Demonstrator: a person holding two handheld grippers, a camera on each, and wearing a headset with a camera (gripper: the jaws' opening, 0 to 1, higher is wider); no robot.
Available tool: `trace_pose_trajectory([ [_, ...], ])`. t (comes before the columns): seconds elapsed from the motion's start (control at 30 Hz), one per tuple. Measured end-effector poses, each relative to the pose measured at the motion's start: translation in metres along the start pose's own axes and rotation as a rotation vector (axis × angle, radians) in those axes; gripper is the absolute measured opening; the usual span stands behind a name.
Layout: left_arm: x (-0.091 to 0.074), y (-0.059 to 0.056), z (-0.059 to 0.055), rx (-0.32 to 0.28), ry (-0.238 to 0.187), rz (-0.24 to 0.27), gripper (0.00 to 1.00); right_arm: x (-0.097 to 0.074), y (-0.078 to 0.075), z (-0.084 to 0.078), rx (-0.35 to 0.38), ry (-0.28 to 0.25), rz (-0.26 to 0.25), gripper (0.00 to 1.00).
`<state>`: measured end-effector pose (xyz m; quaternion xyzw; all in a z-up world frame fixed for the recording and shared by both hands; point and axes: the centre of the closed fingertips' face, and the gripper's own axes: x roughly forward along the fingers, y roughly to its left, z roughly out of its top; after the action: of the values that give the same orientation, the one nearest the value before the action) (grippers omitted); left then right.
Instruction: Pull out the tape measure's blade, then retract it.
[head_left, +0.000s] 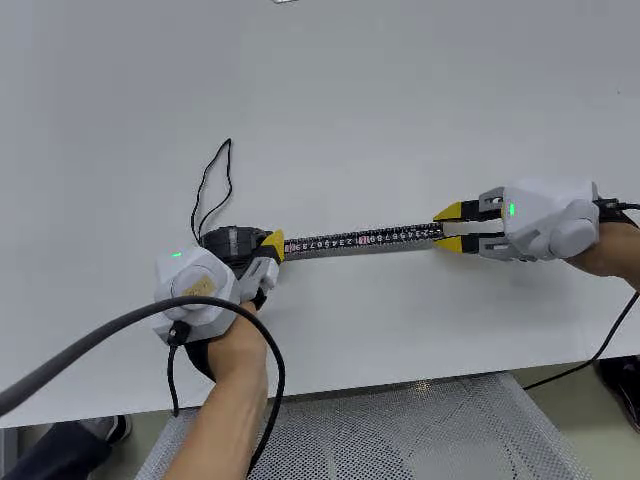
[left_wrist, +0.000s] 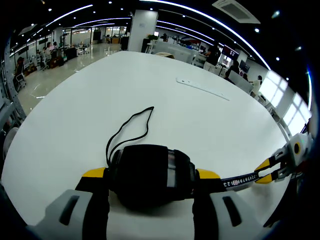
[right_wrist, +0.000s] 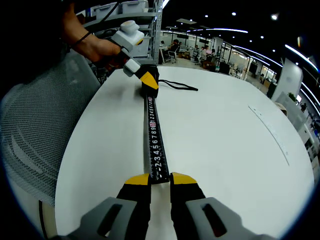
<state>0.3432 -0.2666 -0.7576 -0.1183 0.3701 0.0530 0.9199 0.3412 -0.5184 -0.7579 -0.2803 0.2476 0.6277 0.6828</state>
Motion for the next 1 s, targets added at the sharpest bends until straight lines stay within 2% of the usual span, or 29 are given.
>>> trace_pose_trajectory([
  [1.0, 0.001, 0.001, -0.002, -0.018, -0.002, -0.011, 0.65, 0.012, 0.001, 0.013, -0.001, -0.021, 0.003, 0.12],
])
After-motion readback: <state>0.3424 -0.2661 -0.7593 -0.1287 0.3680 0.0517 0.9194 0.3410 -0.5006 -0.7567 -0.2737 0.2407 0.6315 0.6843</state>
